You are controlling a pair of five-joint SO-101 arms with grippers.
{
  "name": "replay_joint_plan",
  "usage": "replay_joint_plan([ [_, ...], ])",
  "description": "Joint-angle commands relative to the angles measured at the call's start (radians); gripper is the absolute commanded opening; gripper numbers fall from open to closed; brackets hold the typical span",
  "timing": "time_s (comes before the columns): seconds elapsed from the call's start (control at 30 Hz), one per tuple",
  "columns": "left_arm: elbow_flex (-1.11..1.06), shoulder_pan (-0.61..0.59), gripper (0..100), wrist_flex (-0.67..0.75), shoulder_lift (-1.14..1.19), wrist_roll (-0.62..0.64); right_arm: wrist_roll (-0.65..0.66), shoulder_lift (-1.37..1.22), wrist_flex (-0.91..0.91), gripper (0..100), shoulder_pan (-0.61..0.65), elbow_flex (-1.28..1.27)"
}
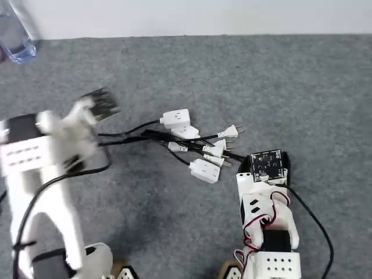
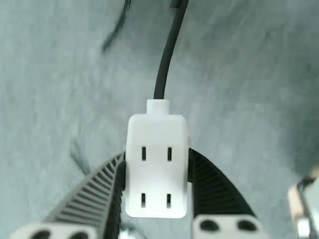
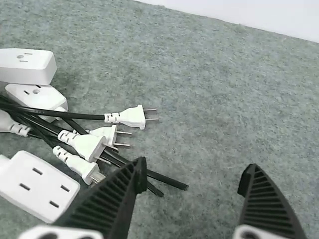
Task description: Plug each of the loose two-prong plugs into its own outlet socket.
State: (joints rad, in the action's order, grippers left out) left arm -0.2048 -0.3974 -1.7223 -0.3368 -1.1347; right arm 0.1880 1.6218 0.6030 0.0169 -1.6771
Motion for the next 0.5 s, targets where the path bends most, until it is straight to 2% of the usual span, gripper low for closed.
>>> replay_joint_plan([
  [0.0, -0.047, -0.253, 1, -0.028, -0.046, -0.213, 0.011, -0.015, -0.027, 30.2, 0.001, -0.012],
  [0.07, -0.081, -0.390, 1, -0.008, -0.046, -0.334, 0.011, -0.015, -0.027, 30.2, 0.001, -0.012],
  [0.17, -0.133, -0.591, 1, 0.109, -0.046, -0.494, 0.011, -0.015, -0.027, 30.2, 0.001, -0.012],
  [0.33, -0.360, -0.827, 1, 0.486, -0.044, -0.671, 0.011, -0.015, -0.027, 30.2, 0.001, -0.012],
  [0.47, -0.595, -0.878, 1, 0.836, -0.044, -0.687, 0.009, -0.015, -0.027, 30.2, 0.001, -0.012],
])
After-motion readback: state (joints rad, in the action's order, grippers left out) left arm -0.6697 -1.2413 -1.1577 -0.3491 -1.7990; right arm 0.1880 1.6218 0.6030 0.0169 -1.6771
